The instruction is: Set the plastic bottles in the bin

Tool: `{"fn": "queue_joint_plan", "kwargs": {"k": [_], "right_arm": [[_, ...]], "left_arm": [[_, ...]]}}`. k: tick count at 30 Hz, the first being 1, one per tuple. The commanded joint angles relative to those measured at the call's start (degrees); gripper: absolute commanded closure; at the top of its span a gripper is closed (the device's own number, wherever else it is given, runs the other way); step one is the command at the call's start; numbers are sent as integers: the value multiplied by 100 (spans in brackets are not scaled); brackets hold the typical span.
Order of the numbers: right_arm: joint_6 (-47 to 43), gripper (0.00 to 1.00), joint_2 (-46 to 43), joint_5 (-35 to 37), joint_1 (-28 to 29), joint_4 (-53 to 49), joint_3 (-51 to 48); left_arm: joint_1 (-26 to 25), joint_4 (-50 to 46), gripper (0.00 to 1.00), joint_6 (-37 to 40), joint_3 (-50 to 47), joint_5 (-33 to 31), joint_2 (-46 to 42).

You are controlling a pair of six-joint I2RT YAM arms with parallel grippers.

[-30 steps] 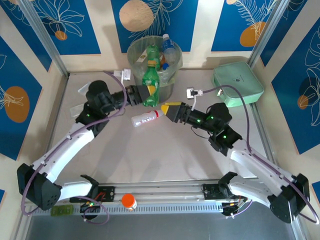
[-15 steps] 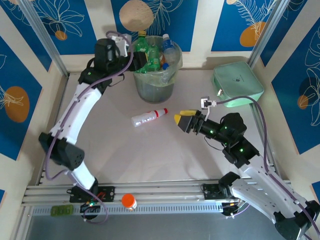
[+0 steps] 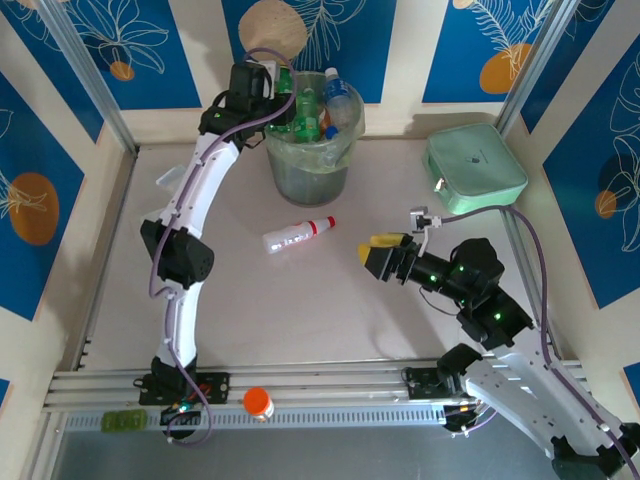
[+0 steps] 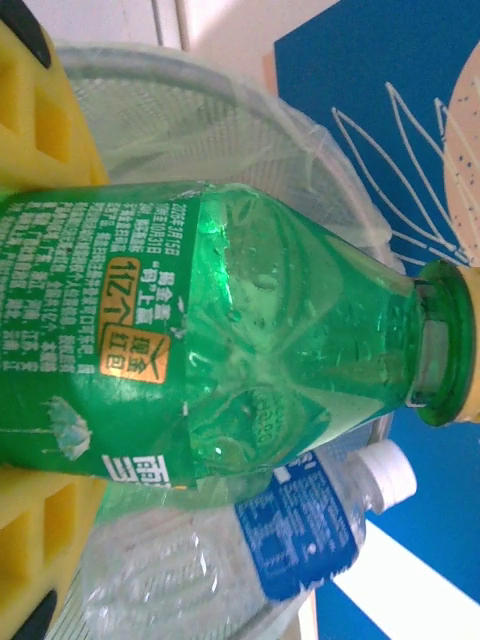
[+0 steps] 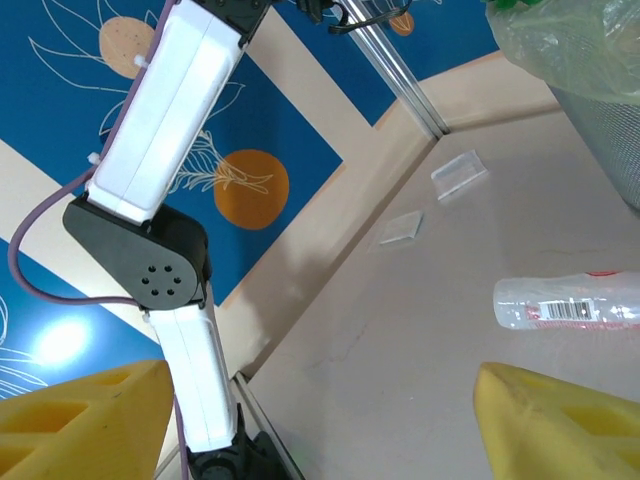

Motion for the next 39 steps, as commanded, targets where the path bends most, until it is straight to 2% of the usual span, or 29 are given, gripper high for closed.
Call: {"fn": "queue_joint_plan", "kwargs": {"k": [1,5,9,22,30,34,39], "right_arm": [[-139,21,-102,123,-36,-273,-79],[-196,21,-143,184,-49,-374,-75],[-228,21,-128,184,-76,-317,-54],[-288,21,71,98,-199,-248,105],[-245,21,34,122,-243,-331,118],[-263,21,38,132,-252,-409,161],[-289,22,26,132,-252,-526,263]], "left_arm": [[88,-7,55,262,343,-286,264],[88,29,38,220,343,-181,355],[89,-9,26,213,343,-211,340],[89,104,16,357,106,94,-359],[89,154,17,540,40,-11,-519],[85,178,27,541,-22,109,-468],[106,131,45,567,-37,141,-260]]}}
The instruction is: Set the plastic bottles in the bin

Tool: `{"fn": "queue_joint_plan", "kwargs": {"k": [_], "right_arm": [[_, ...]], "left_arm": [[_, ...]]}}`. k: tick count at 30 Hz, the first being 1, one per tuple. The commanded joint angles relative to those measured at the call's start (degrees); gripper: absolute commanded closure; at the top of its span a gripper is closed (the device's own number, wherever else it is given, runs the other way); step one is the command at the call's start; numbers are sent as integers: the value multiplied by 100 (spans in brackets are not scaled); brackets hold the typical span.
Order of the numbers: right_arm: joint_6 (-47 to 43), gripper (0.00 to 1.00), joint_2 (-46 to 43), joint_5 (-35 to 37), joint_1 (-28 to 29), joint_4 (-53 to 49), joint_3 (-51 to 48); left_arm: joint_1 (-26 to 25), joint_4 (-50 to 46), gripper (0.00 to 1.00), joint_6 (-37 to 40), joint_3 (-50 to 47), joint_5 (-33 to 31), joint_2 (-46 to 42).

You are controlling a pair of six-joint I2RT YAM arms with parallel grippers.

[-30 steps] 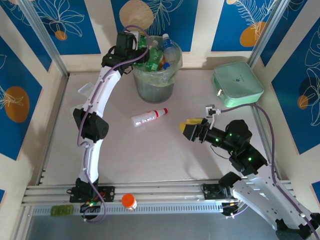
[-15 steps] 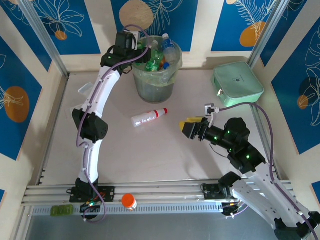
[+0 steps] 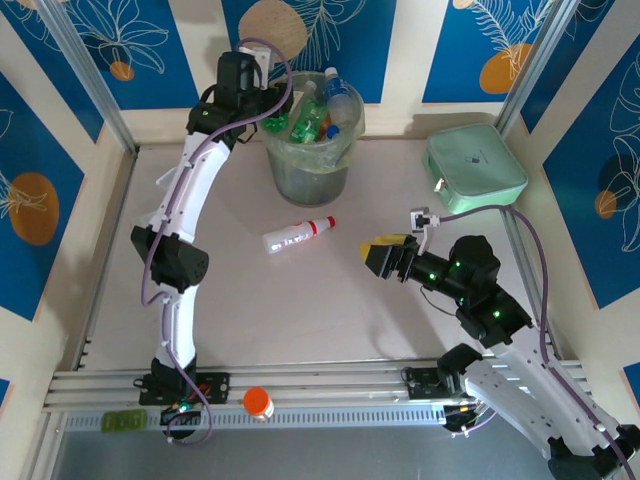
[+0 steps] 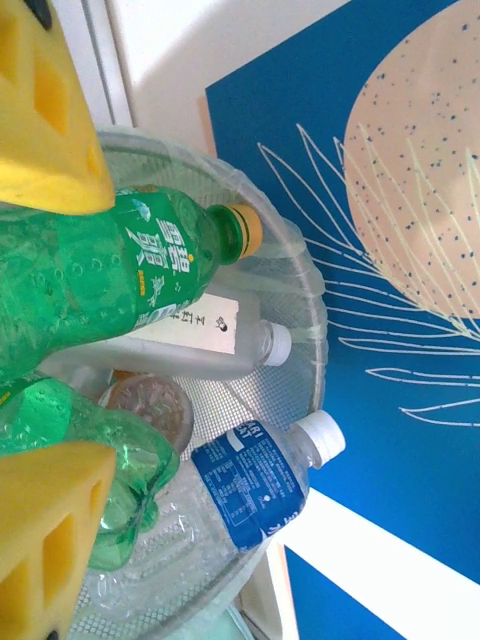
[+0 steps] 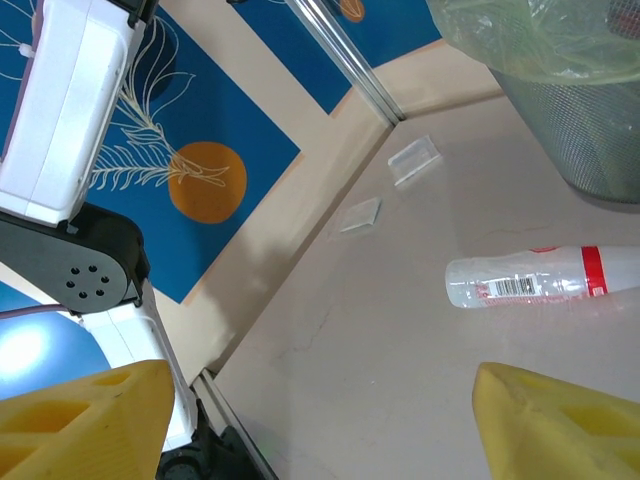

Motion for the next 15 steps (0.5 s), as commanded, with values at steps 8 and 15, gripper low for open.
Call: {"fn": "queue_joint_plan", "kwargs": {"k": [8,15], "right_arm": [[-79,22,-88,6,-31,-317,375],[-146,23,-114,-17,12,-559,623]], "left_arm": [[218,-106,56,-111,-112,379,385],[205,27,48,-137,-143,417,83]]}}
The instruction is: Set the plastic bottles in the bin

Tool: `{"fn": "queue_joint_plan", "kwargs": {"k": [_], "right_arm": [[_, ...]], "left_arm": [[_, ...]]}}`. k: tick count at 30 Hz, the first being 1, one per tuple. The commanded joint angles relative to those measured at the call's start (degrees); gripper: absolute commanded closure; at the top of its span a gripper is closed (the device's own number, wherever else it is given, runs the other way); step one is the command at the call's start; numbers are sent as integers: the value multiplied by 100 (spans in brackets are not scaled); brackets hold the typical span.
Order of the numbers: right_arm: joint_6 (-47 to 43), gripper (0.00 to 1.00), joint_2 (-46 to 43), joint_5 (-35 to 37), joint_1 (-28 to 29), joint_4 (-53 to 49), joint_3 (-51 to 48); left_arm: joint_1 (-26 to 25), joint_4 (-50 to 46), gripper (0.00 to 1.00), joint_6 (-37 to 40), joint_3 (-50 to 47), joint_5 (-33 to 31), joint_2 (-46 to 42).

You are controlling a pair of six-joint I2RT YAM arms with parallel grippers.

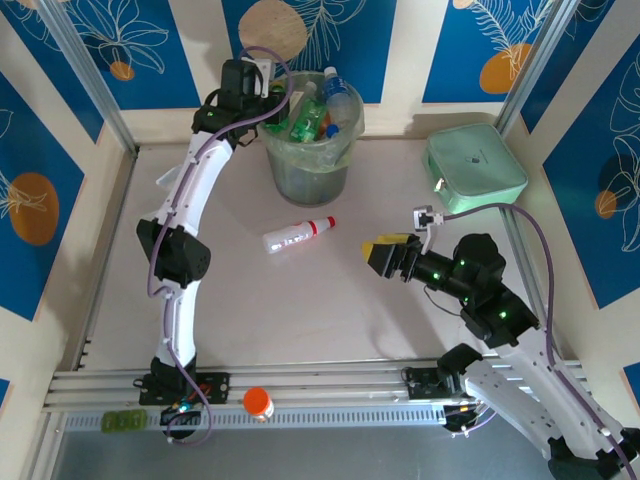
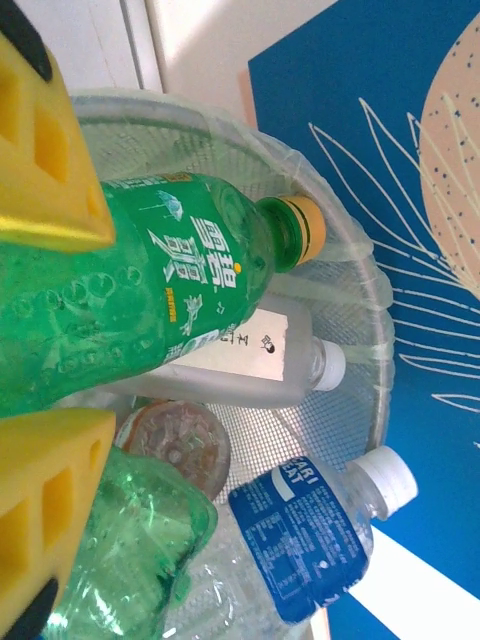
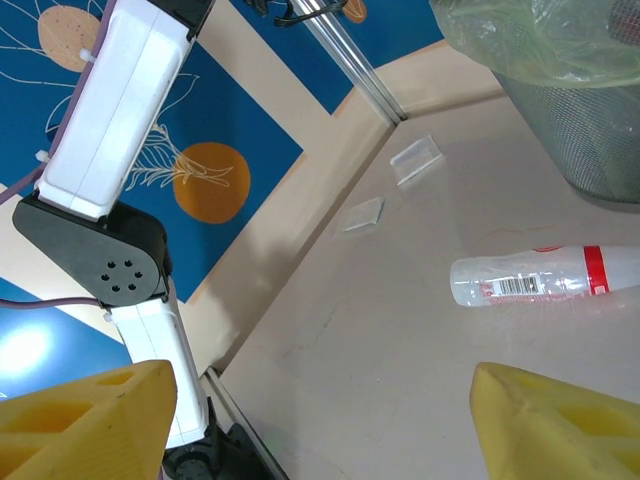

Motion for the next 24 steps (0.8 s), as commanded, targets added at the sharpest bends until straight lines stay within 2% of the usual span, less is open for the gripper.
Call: {"fn": "queue_joint_plan", "kwargs": {"k": [1,3,5,10,16,21,24], "right_arm": [[-175,23,-108,0,21,-228,334],[-230,23,-137,55,39,-334,450],[-277,23,-152,141,49,-455,534],[-249,24,-101,263,81,-616,576],[-232,25,29,271,227,-444,433],[-216,26,263,367,444,-336,402],[-219,26,321,479,635,-215,328]], "left_arm": [[37,48,44,-22,-14,86,-326],[19,93,33,-6,-14,-25,-589],[10,104,28,-15,-14,-72,-855],[-184,69,25,-173,-623,-158,-1788],[-933,690,23,-91,-3051,-605,-3566],[-1018,1272,23,-586,-5259,-567,-4964],[-1018,1332,19,-293,-6197,-609,-5488]]}}
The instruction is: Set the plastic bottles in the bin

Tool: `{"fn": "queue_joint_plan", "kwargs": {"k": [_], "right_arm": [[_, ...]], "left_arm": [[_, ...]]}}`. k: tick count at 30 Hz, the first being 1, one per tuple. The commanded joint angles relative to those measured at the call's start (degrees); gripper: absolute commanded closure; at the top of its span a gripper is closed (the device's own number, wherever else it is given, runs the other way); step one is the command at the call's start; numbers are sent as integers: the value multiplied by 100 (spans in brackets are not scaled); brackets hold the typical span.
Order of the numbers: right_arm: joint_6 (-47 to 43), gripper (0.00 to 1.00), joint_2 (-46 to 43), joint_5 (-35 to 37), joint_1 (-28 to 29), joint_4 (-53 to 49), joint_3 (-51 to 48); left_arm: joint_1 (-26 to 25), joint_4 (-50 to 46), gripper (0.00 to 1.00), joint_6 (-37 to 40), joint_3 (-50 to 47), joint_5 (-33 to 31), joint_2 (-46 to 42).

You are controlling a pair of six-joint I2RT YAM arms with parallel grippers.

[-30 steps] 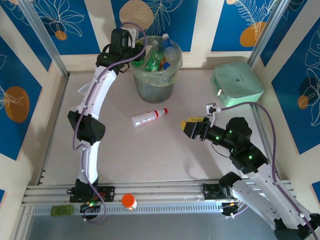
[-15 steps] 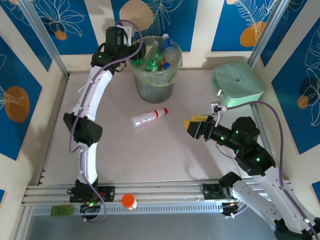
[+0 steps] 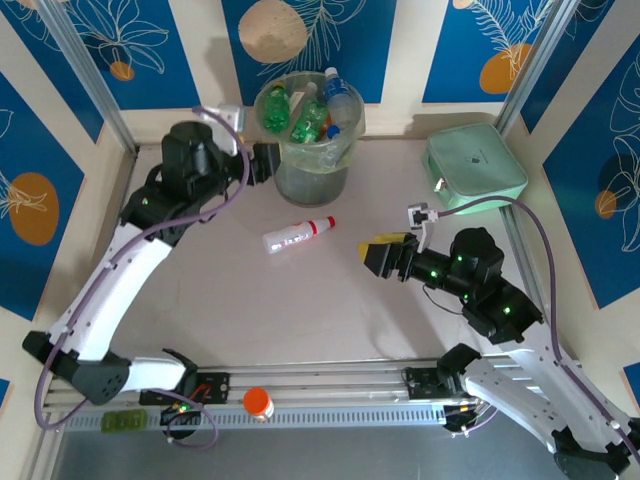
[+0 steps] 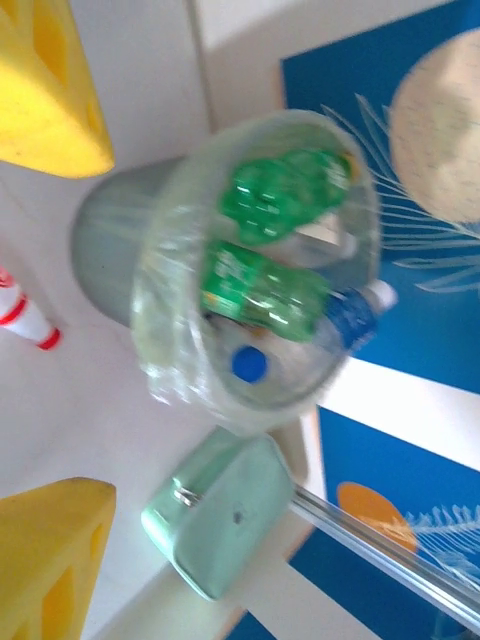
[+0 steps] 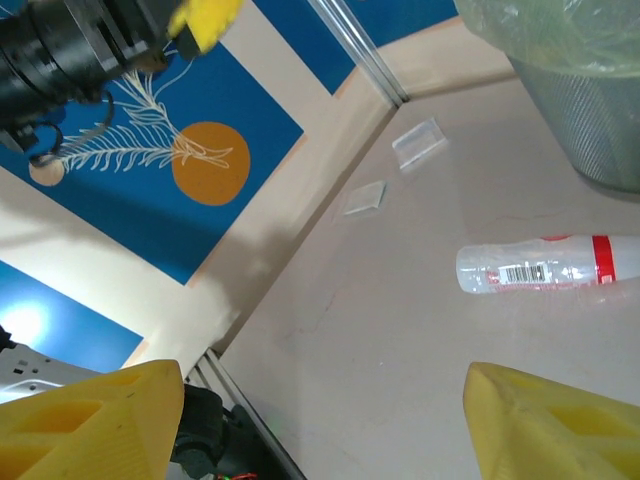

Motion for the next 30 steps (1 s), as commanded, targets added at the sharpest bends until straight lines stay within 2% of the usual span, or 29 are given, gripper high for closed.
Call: {"fn": "queue_joint_plan", "kwargs": {"k": [1,6,9,11,15,18,22,27,30], "right_arm": [[-92,26,36,206,199,241,-144],[-159,26,192,370,295,307,-249],[-127,26,197,528,295,391,-322],[-144,26,196,638,279,431,-357],[-264,26,368,605,166,361,-211],[-266,26,451,521,95,295,-86],[-246,25,260,538,25,295,-132],[-220,25,-121,506,-231,120,-273],[-195,25,-330,420,-434,-17,-346]], "left_arm": [[29,246,18,179,-862,-160,-318],[37,579,10,520,-1897,-391,-827],[51,1043,7,762,-2363,-194,-862],[73,1452,8,1164,-2645,87,-736],[78,1762,4,1437,-2729,-292,-373],[138,1831,3,1604,-2640,-307,17],[273,1793,3,1670,-2467,-44,734],[335,1821,5,2134,-2449,984,1415],[337,1789,5,2178,-2403,1173,1769]]}}
